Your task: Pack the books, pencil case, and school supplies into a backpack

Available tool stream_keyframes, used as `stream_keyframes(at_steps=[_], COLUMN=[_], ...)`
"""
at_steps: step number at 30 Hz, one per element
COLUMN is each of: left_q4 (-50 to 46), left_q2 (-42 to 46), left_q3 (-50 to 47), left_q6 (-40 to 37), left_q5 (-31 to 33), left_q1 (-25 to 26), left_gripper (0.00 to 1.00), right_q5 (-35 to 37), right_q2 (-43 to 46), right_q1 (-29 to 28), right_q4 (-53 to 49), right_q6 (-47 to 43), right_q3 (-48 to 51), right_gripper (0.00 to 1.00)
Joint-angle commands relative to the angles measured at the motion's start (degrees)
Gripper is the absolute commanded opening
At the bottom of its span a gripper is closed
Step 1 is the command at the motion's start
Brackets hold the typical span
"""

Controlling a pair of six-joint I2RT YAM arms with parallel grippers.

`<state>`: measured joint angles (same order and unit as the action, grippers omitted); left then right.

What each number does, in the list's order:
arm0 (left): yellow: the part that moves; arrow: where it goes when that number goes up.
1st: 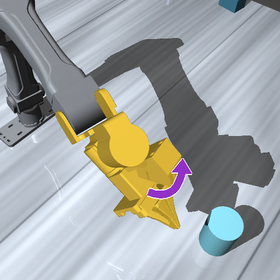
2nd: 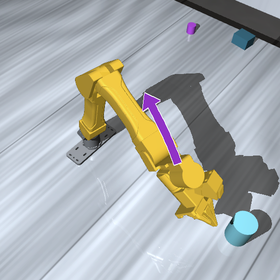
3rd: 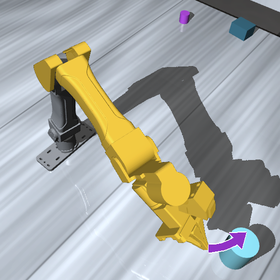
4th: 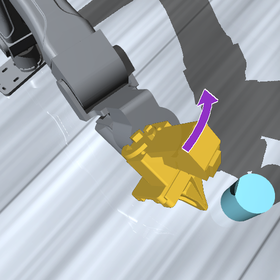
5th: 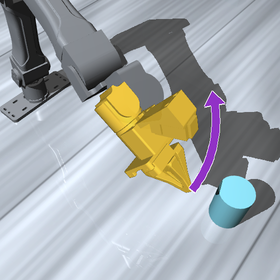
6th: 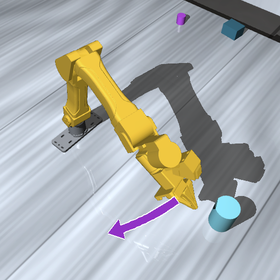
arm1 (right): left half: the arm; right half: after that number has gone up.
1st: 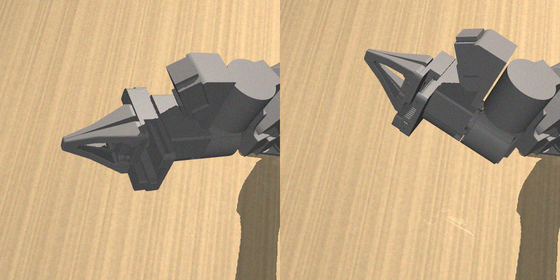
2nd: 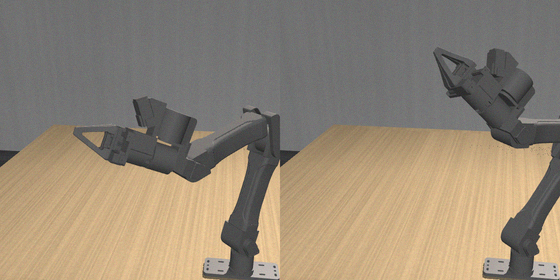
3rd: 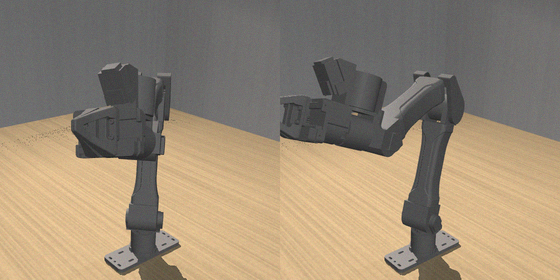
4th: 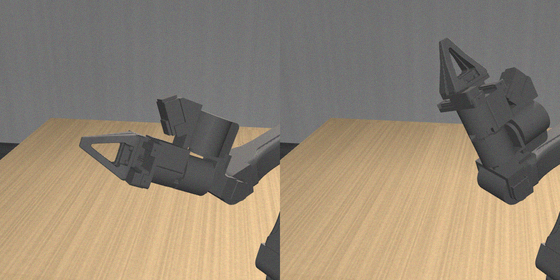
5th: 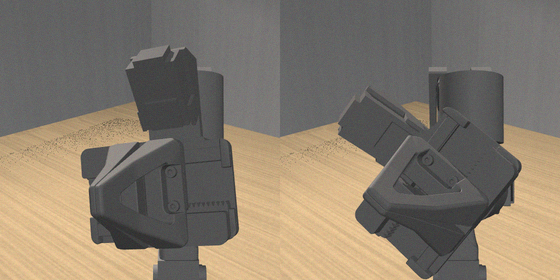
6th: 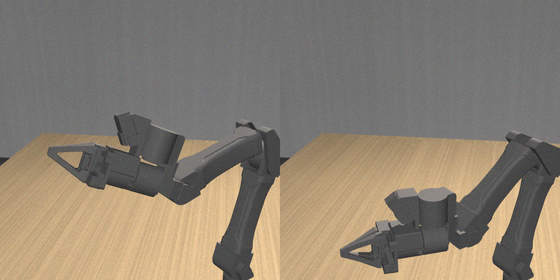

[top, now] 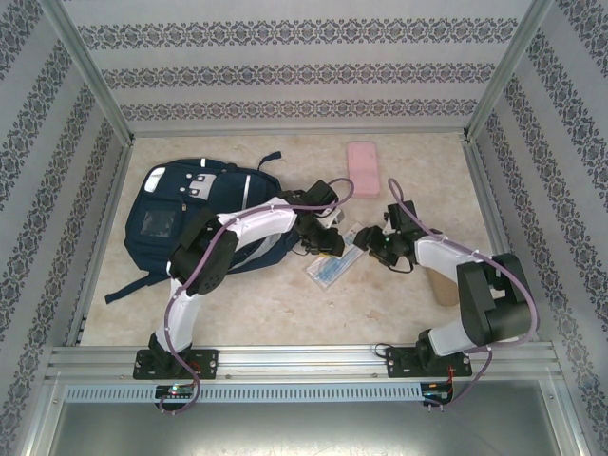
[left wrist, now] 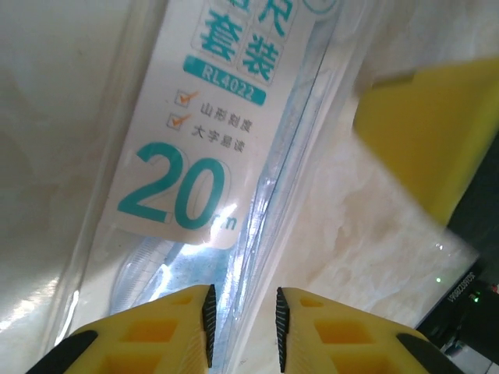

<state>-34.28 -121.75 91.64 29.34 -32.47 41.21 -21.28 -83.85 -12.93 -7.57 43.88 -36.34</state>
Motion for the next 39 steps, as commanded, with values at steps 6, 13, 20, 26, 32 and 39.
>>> stream_keyframes(at_steps=[6,13,20,26,32,39], left_q4=[-3.2,-0.6,6.0,9.5,9.4,6.2], left_q2=[-2.0,-1.8,-0.3,-0.1,-0.6,0.0], left_q3=[-0.4,-3.7,-7.2,-7.6,-7.0,-5.3], left_q6=[-3.6,-1.6,4.6,7.5,7.5,5.6], left_q5=[2.2,-1.7,-8.9,-11.8,-11.7,-9.7], left_q1=[-2.0,-1.9,-1.4,-1.3,-1.3,-1.7], left_gripper=[0.24,0.22,0.22,0.22,0.21,0.21], right_q5=[2.2,-1.3,-1.7,-1.9,-5.1,-5.3], right_q2=[-0.3,-4.2,-5.1,-5.4,-4.7,-4.7], right_q1=[-5.0,-6.5,-9.1,-11.0,-11.1,-9.5], right_q4=[5.7,13.7,12.5,12.5,17.0,15.7], right_q6=[7.4,11.8,12.8,13.6,15.7,14.1], right_q3=[4.9,4.4,0.1,-1.3,-0.6,0.4], right_gripper=[0.54,0.51,0.51,0.51,0.46,0.25])
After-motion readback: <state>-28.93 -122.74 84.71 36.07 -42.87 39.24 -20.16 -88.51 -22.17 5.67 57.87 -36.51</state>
